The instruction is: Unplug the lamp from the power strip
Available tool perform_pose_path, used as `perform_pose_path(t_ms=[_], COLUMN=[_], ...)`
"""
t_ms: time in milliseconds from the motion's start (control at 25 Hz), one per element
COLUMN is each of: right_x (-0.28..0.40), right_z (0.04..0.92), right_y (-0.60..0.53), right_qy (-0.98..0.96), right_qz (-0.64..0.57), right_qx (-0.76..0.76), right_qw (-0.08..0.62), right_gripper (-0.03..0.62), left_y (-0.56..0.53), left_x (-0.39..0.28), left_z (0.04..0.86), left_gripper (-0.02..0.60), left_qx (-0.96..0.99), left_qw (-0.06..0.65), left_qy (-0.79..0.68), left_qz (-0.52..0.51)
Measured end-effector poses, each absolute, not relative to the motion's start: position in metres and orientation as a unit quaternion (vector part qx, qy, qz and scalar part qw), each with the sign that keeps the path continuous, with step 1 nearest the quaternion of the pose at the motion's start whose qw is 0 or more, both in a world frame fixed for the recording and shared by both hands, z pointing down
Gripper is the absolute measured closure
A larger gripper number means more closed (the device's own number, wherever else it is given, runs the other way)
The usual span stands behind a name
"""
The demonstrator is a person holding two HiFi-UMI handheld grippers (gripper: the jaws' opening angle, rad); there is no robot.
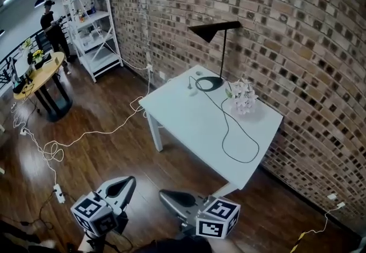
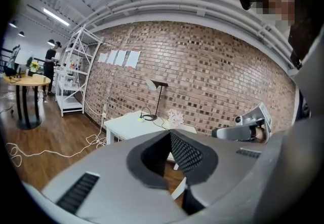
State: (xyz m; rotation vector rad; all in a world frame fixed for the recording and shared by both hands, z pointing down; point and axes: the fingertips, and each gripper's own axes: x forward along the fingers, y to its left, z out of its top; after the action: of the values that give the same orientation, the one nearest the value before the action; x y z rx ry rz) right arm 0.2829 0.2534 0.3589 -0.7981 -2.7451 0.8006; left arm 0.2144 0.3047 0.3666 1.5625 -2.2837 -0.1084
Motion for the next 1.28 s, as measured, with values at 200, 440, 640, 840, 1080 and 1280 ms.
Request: perform_pose_path(t_ms=[200, 440, 640, 840, 1080, 1280], right_x=[0.265, 0.240, 0.223, 0.214, 0.215, 0.217], right_z=[0.360, 0.360, 0.356, 0.358, 0.358, 0.361], right_y=[0.210, 0.189, 0.175, 0.171, 0.168, 0.154], right_qy=[-0.913, -0.896, -0.888, -0.877, -0.877, -0.890], right_qz=[0.281, 0.281, 0.270, 0.280, 0.274, 0.269], right_qx=[-0.280, -0.331, -0.362, -0.380, -0.383, -0.353], right_qw=[0.092, 0.093, 0.090, 0.093, 0.098, 0.103], right_gripper=[0.606, 0.606, 0.606, 0.607, 0.607, 0.607], left_y=[0.257, 0.236, 0.229, 0.229, 0.215, 0.192], left_x=[0.203, 0.175, 0.158, 0.152, 0.146, 0.143], left_z=[0.359, 0.360, 0.348, 0.349, 0.353, 0.353], left_gripper=[0.566, 0.566, 0.566, 0.566, 0.566, 0.566], left_qx=[0.555, 0.519, 0.495, 0.479, 0.484, 0.518], left_qw=[0.178, 0.185, 0.167, 0.169, 0.176, 0.169], left_qy=[-0.813, -0.834, -0.852, -0.861, -0.857, -0.838], left_qz=[-0.016, -0.020, -0.017, -0.016, -0.020, -0.026])
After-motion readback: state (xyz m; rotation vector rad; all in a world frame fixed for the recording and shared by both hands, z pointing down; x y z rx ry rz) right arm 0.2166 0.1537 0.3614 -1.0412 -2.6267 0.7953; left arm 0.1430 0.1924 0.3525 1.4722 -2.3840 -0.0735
